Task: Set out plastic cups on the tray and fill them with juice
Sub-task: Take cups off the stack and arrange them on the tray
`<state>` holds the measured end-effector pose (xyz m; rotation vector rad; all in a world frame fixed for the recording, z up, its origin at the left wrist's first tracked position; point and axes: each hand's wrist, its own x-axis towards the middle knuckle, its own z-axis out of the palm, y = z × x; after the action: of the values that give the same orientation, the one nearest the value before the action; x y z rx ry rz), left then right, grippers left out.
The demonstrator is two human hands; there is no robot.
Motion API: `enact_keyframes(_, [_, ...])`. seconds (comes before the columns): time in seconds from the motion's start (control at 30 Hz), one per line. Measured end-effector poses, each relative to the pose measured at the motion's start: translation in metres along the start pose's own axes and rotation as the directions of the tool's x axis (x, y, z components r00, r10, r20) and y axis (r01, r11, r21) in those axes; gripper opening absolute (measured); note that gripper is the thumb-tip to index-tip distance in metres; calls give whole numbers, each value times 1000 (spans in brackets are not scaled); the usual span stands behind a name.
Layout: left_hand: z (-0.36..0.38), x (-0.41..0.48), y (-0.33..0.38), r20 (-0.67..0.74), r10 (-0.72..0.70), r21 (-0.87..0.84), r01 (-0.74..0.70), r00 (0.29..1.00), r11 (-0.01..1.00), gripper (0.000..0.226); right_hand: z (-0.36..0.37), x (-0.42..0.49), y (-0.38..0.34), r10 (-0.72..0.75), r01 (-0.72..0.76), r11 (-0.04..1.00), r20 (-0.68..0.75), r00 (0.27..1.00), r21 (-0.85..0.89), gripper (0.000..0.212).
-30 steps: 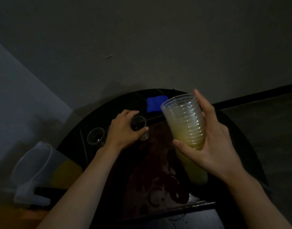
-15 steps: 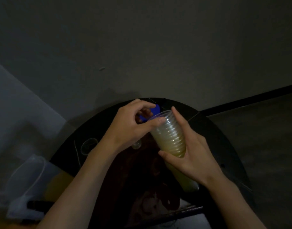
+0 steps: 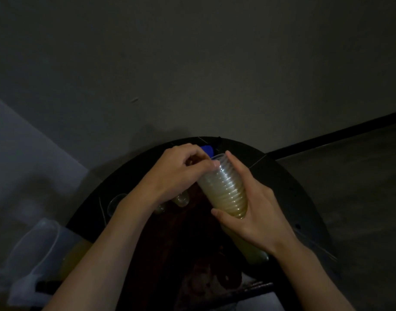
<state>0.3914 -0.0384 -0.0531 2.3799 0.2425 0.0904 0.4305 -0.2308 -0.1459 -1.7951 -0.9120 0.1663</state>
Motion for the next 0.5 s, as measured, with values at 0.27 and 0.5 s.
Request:
enact_keyframes(0.27, [-11,5,4,-130,57,-91,-70,990,993,45,-2,-2,0,0,0,1000,-17,1000,20,104])
enact_keyframes(0.5, [-46,12,-1,-417,52,-242,-166,907,956,29,-17,-2,10,9,-7,1000,-99,995,19,107])
